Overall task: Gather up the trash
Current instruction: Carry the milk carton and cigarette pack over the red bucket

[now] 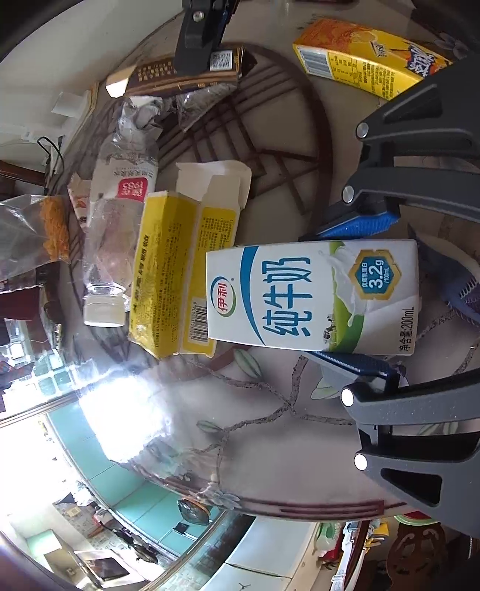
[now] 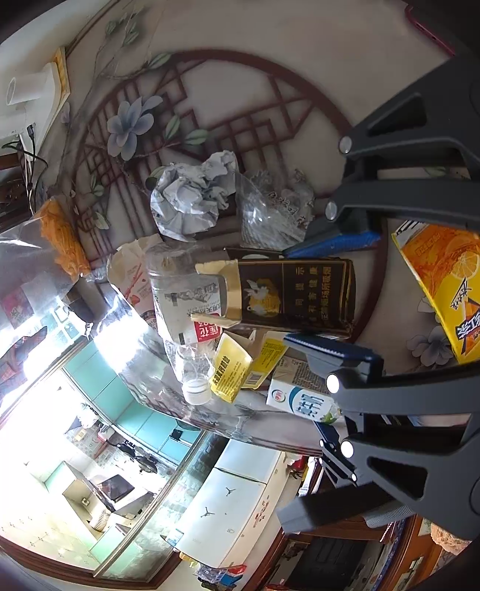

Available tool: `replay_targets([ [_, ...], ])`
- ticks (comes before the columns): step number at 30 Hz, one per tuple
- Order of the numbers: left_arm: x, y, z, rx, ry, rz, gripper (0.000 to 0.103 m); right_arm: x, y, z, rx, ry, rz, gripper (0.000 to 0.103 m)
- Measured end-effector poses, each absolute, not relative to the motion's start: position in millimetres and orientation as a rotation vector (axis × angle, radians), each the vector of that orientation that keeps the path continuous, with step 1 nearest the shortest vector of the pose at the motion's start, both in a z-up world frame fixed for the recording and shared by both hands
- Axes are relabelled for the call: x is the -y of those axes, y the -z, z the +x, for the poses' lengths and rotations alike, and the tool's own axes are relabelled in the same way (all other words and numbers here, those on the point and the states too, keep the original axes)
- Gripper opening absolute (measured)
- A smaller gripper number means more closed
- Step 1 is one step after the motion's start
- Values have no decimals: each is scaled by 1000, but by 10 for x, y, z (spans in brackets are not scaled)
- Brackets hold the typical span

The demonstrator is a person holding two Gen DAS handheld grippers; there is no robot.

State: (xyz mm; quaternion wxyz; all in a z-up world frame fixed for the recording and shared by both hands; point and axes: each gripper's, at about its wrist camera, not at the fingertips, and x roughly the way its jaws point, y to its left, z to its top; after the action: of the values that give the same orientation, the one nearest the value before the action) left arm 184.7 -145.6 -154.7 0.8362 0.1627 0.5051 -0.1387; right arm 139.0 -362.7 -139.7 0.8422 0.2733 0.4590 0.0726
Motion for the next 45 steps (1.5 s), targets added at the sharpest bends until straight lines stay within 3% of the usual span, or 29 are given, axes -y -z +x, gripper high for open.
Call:
replay_targets([
  [12,867,803,930,-915,350,196,49,3355,1185,1042,-934,-152,445,40],
  [20,323,720,415,-893,299,129,49,2923,871,672,-880,-152,345,40],
  [45,-601,402,98,-796,184,-9,49,1976,248,378,-801,-270,242,40],
])
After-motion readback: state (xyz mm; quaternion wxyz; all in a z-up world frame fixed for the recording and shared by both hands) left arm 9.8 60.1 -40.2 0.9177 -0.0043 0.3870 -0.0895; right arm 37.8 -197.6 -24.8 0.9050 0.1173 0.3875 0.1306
